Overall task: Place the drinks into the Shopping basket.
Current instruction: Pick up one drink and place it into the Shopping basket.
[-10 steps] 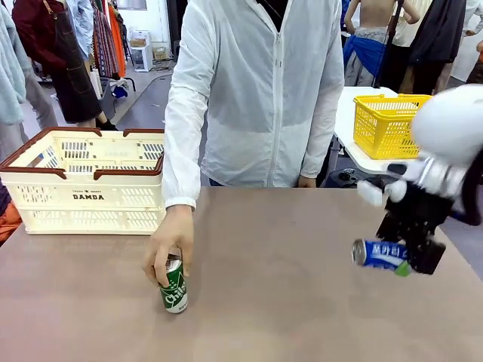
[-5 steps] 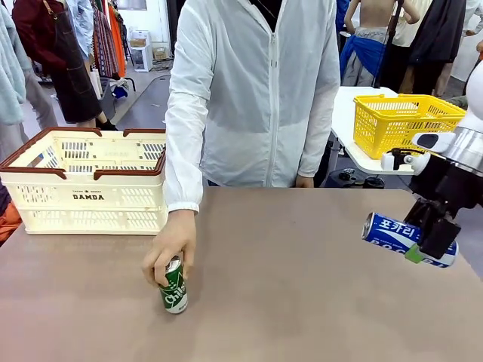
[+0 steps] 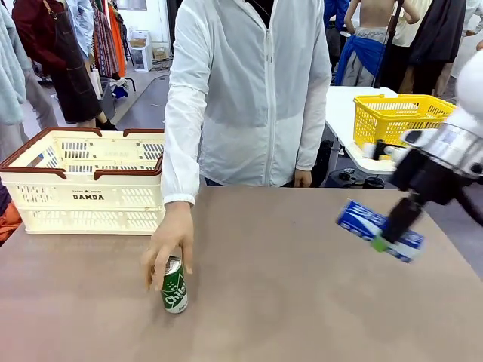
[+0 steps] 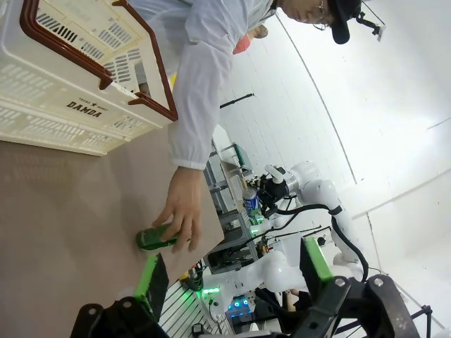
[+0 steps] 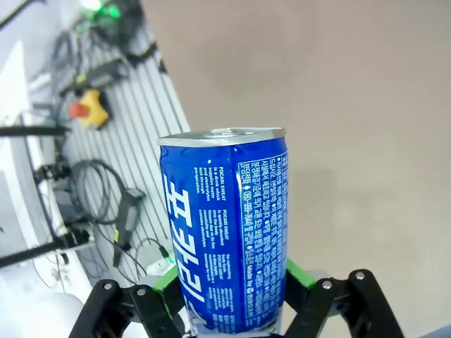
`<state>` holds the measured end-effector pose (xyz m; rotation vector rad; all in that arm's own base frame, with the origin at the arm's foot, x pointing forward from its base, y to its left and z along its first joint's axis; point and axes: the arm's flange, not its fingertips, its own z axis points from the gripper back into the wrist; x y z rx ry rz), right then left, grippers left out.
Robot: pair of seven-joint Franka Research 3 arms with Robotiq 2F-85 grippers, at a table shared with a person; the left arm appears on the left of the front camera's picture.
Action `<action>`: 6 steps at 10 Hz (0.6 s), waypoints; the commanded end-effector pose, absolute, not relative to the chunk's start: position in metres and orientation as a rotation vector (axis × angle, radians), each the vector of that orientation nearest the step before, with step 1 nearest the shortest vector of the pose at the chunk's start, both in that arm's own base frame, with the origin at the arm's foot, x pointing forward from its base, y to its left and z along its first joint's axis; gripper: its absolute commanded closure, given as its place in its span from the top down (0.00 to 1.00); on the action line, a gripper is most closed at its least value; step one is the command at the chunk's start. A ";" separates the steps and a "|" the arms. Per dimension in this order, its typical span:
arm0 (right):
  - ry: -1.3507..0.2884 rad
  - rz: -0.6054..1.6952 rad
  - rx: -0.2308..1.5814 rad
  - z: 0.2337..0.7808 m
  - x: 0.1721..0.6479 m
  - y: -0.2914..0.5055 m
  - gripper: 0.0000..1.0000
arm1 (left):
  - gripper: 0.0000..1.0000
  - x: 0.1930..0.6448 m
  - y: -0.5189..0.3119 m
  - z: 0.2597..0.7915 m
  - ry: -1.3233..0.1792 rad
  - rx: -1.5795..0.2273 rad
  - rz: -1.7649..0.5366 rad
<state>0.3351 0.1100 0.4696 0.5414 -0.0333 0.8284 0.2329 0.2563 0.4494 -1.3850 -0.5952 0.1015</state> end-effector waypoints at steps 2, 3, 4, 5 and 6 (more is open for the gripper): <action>-0.088 0.580 0.517 0.430 0.379 0.249 0.00 | 1.00 0.233 0.258 0.452 -0.625 -1.400 0.085; -0.104 0.531 0.515 0.428 0.384 0.254 0.00 | 1.00 0.233 0.258 0.452 -0.625 -1.400 0.085; -0.119 0.462 0.510 0.439 0.375 0.225 0.00 | 1.00 0.233 0.258 0.452 -0.625 -1.400 0.085; -0.143 0.363 0.505 0.452 0.355 0.179 0.00 | 1.00 0.233 0.258 0.452 -0.625 -1.400 0.085; -0.113 0.296 0.470 0.460 0.330 0.138 0.00 | 1.00 0.233 0.258 0.452 -0.625 -1.400 0.085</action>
